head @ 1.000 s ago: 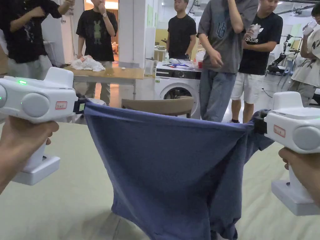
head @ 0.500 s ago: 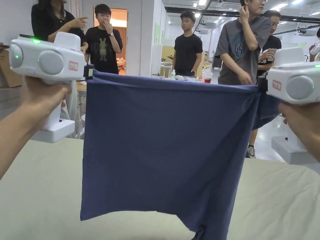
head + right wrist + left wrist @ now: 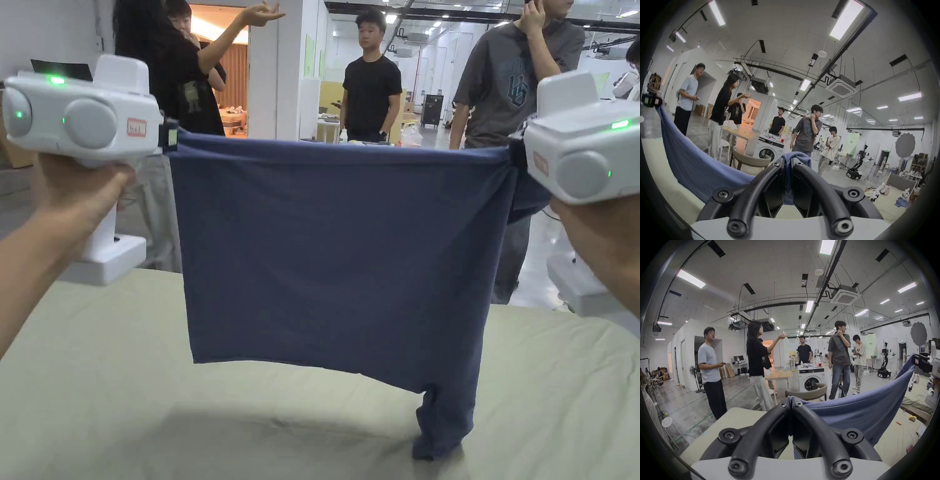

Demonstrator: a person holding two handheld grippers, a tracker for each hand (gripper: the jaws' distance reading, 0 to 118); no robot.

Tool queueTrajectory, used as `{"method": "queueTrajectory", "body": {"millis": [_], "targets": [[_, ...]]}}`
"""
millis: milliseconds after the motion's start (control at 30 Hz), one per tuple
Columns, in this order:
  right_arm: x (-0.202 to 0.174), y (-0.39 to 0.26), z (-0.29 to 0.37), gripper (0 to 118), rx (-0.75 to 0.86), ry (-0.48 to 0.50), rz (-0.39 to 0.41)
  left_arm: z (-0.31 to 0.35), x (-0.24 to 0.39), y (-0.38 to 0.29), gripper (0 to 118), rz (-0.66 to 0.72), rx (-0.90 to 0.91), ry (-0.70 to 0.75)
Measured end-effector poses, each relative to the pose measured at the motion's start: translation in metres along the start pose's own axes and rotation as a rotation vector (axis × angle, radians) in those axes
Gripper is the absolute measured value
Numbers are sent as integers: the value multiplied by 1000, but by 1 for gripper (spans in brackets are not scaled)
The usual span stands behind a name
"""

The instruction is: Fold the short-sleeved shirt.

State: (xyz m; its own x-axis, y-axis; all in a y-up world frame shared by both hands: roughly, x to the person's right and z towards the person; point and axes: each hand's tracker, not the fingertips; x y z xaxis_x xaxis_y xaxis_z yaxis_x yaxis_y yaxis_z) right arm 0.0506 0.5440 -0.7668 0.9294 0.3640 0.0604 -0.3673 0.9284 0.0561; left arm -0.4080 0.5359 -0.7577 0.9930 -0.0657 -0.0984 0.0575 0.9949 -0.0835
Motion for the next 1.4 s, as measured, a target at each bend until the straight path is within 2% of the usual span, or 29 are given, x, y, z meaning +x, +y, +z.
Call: {"method": "queueTrajectory", "body": {"millis": [167,300,367,467,600,767,833,967,1100,1400], "targets": [[-14,-55,41,5,-70,29,43,23,1,-73,0,38,-52,-27],[-23,-101,85,5,-140,60,35,61,4,-135,0,94,-110,-64],[-25,-123,110,5,-178,68,-17,88,7,-161,0,110,-122,-68],[-27,-153,144,5,-219,77,-33,132,8,-197,0,106,-156,-87],[-30,-182,196,5,-293,92,-162,185,5,-232,0,157,-189,-83],[-39,-208,257,5,-324,98,-205,234,-1,-261,0,213,-230,-62],[-42,-221,279,5,-363,100,-260,247,-4,-274,0,220,-251,-62],[-49,-252,305,5,-438,102,-276,264,-5,-307,0,210,-331,-59],[-61,-289,324,5,-544,120,-259,279,0,-354,0,221,-460,-39],[-90,-366,332,6,-759,184,-260,285,12,-450,0,209,-689,-16]]}}
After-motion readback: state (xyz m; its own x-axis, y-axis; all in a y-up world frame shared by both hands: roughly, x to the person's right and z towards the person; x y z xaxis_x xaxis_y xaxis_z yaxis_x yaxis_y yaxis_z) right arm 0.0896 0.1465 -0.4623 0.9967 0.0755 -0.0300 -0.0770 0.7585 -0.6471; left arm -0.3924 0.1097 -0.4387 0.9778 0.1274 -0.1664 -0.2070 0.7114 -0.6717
